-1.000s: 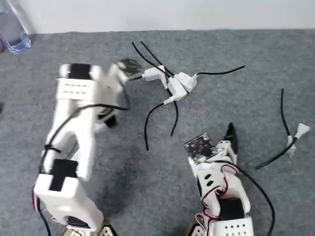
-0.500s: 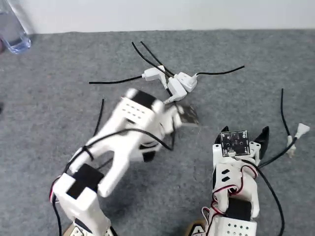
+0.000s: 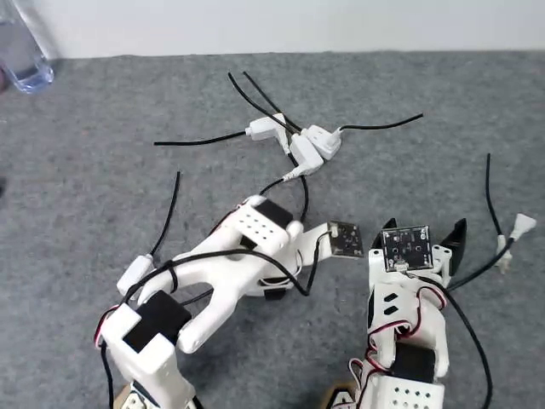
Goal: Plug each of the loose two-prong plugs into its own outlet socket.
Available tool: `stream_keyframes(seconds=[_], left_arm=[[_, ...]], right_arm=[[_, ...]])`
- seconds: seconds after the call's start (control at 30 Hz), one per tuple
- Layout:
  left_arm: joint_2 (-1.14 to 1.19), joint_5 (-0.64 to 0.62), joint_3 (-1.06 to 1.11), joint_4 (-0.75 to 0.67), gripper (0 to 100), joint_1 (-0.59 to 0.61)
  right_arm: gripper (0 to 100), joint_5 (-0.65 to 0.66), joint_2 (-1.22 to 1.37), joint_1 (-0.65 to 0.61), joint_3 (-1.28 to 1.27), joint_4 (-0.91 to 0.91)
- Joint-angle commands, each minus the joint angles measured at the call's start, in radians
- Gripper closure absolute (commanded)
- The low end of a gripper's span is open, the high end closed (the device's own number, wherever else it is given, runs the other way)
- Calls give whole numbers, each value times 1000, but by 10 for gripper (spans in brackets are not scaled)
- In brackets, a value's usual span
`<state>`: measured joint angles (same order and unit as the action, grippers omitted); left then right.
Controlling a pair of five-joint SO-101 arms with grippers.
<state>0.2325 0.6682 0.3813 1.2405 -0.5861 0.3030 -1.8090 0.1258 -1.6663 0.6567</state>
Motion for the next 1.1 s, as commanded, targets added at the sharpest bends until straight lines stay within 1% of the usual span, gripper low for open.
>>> stream_keyframes(seconds=[0.0, 0.13, 0.17, 0.2, 0.3, 0.33, 0.37, 0.5, 0.63, 0.73, 0.9, 1.07], left_arm=[[-44, 5, 31, -58, 987, -5], [-48, 2, 36, -58, 986, -5], [-51, -21, 36, -57, 973, -6], [-54, -55, 33, -57, 946, -6], [-55, -130, 5, -57, 818, 3], [-55, -143, -1, -57, 786, 8], [-55, -149, -4, -55, 775, 12], [-57, -149, -39, -46, 776, 11], [-112, -149, -108, 46, 776, 14], [-173, -146, -113, 100, 776, 17], [-265, -152, -8, 133, 776, 17], [-385, -173, 136, 126, 819, 2]], right_arm=[[630, -15, -7, 12, -17, -22], [630, -14, -7, 2, -17, -22], [630, -9, -7, -8, -17, -18], [630, -8, -7, -16, -17, -15], [630, -8, -7, -21, -17, -15], [630, -8, -7, -21, -17, -13], [630, -8, -7, -21, -17, -13], [630, -8, -7, -21, -17, -13], [630, -8, -7, -22, -17, -13], [630, -8, -7, -22, -17, -13], [630, -8, -7, -21, -17, -13], [630, -8, -7, -21, -17, -13]])
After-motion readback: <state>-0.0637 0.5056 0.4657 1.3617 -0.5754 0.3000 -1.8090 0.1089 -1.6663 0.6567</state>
